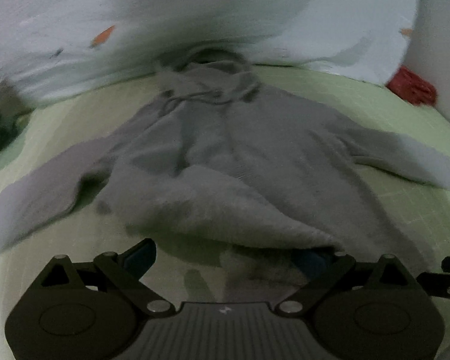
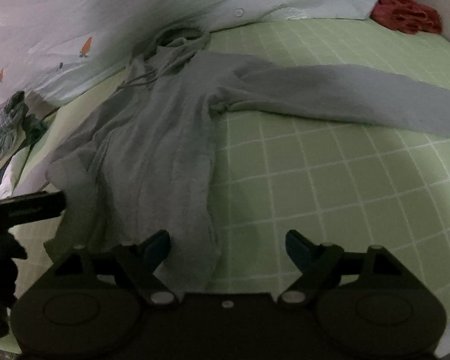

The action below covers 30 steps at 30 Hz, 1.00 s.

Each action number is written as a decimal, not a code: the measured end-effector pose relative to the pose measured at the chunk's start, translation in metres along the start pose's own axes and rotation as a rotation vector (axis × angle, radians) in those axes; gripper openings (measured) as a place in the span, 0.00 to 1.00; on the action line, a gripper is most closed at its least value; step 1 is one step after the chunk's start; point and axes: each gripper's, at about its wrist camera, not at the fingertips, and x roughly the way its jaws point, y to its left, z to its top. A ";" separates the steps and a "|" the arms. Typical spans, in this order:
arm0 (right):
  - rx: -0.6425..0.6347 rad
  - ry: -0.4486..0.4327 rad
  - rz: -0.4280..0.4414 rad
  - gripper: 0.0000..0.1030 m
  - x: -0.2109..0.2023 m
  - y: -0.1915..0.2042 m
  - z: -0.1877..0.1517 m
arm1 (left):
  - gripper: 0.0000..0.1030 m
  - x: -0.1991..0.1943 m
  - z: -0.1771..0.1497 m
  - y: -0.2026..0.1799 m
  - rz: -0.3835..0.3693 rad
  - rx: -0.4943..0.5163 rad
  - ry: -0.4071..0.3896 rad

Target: Fold clothes

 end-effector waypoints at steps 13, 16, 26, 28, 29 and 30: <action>0.042 0.004 -0.003 0.82 -0.003 -0.015 -0.003 | 0.60 0.025 -0.005 0.000 -0.156 -0.171 0.031; 0.053 0.005 0.010 0.79 -0.003 -0.015 -0.003 | 0.36 0.013 -0.011 0.004 -0.176 -0.189 0.002; 0.029 0.019 0.019 0.65 0.009 -0.005 0.004 | 0.09 -0.087 -0.014 0.029 0.013 -0.072 -0.095; 0.016 0.026 0.015 0.65 0.011 -0.002 0.005 | 0.09 -0.108 -0.015 0.032 0.098 -0.020 -0.106; 0.013 0.030 0.019 0.65 0.013 -0.002 0.006 | 0.09 -0.114 -0.016 0.033 0.136 0.001 -0.102; 0.006 0.033 0.024 0.66 0.014 0.000 0.006 | 0.10 -0.121 -0.018 0.034 0.174 0.022 -0.097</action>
